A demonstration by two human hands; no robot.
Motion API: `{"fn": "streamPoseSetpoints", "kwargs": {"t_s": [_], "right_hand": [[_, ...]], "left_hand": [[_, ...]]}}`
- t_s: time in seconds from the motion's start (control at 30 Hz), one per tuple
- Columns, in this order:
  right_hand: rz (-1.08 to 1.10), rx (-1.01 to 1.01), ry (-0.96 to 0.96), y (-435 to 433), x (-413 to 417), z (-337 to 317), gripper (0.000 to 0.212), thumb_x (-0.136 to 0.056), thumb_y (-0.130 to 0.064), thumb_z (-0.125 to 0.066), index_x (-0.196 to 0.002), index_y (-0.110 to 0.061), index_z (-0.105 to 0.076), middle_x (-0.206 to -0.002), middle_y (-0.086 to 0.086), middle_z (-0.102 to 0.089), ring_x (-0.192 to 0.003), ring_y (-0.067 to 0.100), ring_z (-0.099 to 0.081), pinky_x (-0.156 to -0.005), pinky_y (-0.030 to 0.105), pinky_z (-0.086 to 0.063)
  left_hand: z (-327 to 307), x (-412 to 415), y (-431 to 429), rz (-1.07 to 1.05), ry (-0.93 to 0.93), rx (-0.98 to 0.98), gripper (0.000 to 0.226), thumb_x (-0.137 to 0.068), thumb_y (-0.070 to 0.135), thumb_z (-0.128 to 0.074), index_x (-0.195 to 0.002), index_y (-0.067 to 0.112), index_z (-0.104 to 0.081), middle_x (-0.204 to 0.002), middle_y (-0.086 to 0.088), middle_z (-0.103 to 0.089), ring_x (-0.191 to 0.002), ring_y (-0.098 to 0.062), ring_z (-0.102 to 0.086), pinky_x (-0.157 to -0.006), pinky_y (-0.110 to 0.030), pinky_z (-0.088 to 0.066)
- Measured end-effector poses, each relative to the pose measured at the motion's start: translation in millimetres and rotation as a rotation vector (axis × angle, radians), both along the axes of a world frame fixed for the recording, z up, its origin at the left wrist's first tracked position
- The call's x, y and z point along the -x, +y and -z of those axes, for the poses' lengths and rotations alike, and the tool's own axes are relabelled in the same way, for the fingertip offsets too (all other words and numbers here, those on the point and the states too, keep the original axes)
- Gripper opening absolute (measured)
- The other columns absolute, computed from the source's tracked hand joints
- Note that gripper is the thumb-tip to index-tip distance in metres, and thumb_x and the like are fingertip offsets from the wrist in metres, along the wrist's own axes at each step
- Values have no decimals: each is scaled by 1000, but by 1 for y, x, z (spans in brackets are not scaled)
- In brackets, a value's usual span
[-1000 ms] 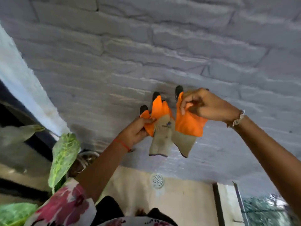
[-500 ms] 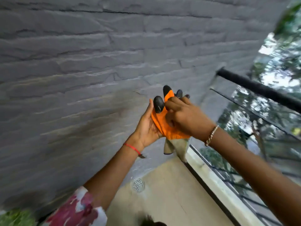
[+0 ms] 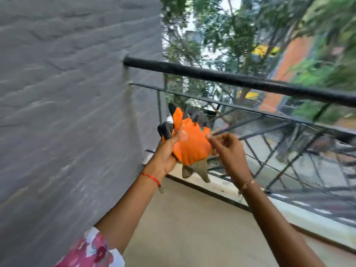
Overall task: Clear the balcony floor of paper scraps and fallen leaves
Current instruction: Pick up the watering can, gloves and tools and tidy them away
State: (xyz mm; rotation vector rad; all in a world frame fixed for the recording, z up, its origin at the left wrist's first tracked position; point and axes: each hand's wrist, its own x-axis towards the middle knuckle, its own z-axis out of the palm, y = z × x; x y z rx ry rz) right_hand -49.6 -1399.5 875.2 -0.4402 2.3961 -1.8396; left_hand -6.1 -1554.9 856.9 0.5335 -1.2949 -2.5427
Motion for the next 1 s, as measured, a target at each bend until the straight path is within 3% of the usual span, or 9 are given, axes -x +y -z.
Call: {"fn": "streamPoseSetpoints", "kwargs": {"t_s": [0.1, 0.2, 0.3, 0.43, 0.5, 0.7, 0.83, 0.93, 1.0], "right_hand": [[-15, 62, -245, 66, 33, 13, 44, -73, -23, -79, -100, -12, -46, -82, 12, -62, -66, 19, -59, -60, 34, -50], [-42, 62, -283, 133, 64, 17, 53, -74, 5, -71, -109, -15, -36, -84, 11, -59, -56, 7, -55, -53, 23, -48], [13, 49, -236, 201, 90, 10, 50, -78, 12, -63, -117, -7, -39, -75, 14, -61, -53, 11, -55, -51, 23, -47], [46, 317, -364, 288, 113, -10, 19, -88, 7, -52, -103, -5, -54, -71, 10, -62, -52, 15, -63, -43, 22, -50], [43, 286, -370, 326, 120, -11, 11, -92, 0, -50, -100, -3, -57, -72, 11, -65, -52, 20, -65, -45, 30, -54], [303, 70, -289, 405, 133, -10, 21, -89, -27, -60, -93, -8, -68, -75, 6, -66, -63, 20, -67, -54, 28, -52], [591, 90, -188, 478, 160, -15, 22, -89, -28, -58, -73, -18, -69, -54, -11, -61, -51, -4, -53, -48, 11, -39], [680, 111, -210, 521, 180, -21, 18, -88, -22, -59, -71, -19, -65, -61, -12, -63, -54, -9, -55, -48, 6, -39], [752, 157, -251, 550, 193, -23, 20, -71, -39, -60, -73, -19, -60, -70, -6, -61, -62, -4, -55, -54, 13, -42]], "left_hand": [[4, 67, 60, 58, -23, -51, 27, -94, 12, -51, -120, 13, -57, -95, -4, -71, -92, -19, -63, -80, -40, -54], [1, 122, 133, 117, -66, -110, 39, -91, 14, -53, -130, 11, -50, -110, -5, -69, -95, -16, -65, -78, -35, -56], [-10, 161, 203, 250, -14, -101, 18, -99, 16, -42, -103, 13, -59, -85, 4, -71, -67, -7, -69, -75, -30, -55], [-29, 202, 284, 402, -16, -60, 24, -100, 23, -39, -94, 12, -59, -83, 6, -72, -58, -6, -67, -61, -23, -56], [-32, 224, 321, 491, -27, -26, 25, -100, 25, -38, -92, 14, -59, -80, 3, -74, -60, -4, -68, -58, -20, -57], [-23, 274, 403, 663, 3, -109, 28, -99, 26, -43, -121, 13, -55, -82, 2, -75, -74, -8, -71, -62, -25, -58], [-11, 316, 490, 856, 7, -145, 20, -99, 20, -42, -105, 18, -62, -81, 3, -75, -74, -9, -70, -67, -26, -59], [-11, 340, 544, 956, 6, -159, 20, -99, 16, -43, -98, 19, -63, -80, 2, -75, -73, -9, -70, -71, -26, -57], [-8, 358, 581, 1037, -14, -165, 18, -98, 15, -45, -101, 16, -62, -82, 1, -74, -75, -9, -70, -73, -26, -57]]}}
